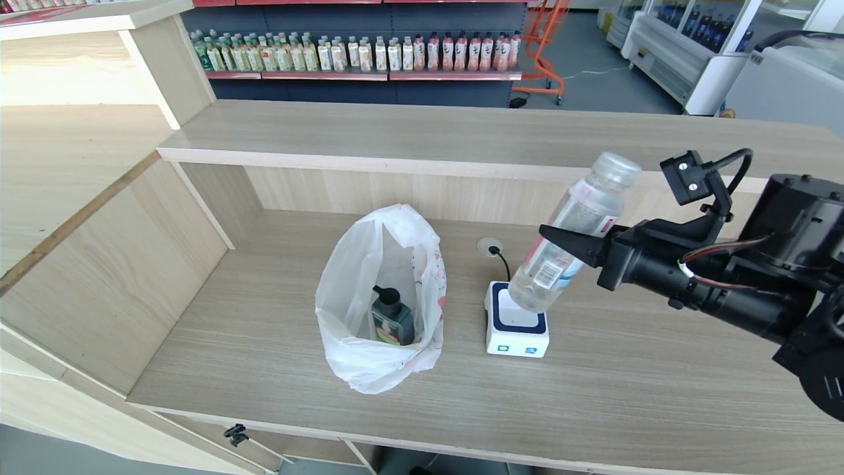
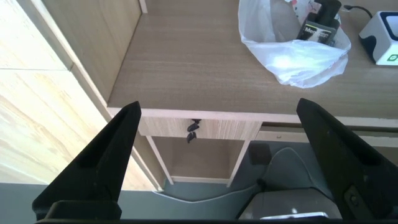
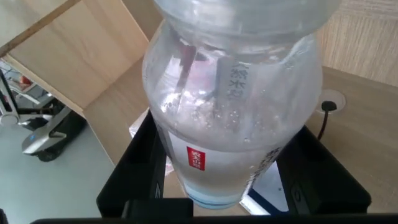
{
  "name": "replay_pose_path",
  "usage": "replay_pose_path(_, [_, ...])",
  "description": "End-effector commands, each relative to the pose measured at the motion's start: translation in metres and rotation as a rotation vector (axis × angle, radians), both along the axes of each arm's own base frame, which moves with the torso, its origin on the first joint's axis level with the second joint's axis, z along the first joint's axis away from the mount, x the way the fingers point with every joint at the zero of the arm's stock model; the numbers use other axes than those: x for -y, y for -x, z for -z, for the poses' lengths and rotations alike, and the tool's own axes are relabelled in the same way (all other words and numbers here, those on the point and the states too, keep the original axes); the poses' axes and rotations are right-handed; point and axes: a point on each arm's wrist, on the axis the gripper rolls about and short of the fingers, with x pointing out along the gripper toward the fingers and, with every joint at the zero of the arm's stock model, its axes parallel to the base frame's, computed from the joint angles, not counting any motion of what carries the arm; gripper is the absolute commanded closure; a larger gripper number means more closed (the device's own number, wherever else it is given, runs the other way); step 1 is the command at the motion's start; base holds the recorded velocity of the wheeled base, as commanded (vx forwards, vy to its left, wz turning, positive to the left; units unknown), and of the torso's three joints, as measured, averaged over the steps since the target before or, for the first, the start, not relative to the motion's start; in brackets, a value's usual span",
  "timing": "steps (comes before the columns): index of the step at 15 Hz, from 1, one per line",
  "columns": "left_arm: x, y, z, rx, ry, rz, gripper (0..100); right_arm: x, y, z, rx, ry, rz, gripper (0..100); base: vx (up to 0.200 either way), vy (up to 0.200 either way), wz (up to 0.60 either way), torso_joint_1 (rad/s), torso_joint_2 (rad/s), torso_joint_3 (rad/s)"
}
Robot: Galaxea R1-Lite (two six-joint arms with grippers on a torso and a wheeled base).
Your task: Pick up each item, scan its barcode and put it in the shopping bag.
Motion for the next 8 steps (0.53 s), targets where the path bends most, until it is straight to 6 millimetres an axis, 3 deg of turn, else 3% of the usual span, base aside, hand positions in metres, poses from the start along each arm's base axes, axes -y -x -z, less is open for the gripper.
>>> replay_pose_path(1, [0.000,0.000,0.000,-0.002,0.001,0.000,0,-0.010,-0.029,0.020,-0.057,0.019,0.016,100,0.000,0.000,0.00,0.000,0.00,0.000])
replay_pose_path(4, [0.000,0.000,0.000,0.000,-0.001,0.000,0,-0.024,-0.047,0.029,-0.066,0.024,-0.001,100,0.000,0.000,0.00,0.000,0.00,0.000])
replay_pose_path(8, [0.000,0.000,0.000,0.000,-0.001,0.000,0,-0.058,-0.077,0.031,-0.031,0.012,-0.047,100,0.000,0.000,0.00,0.000,0.00,0.000])
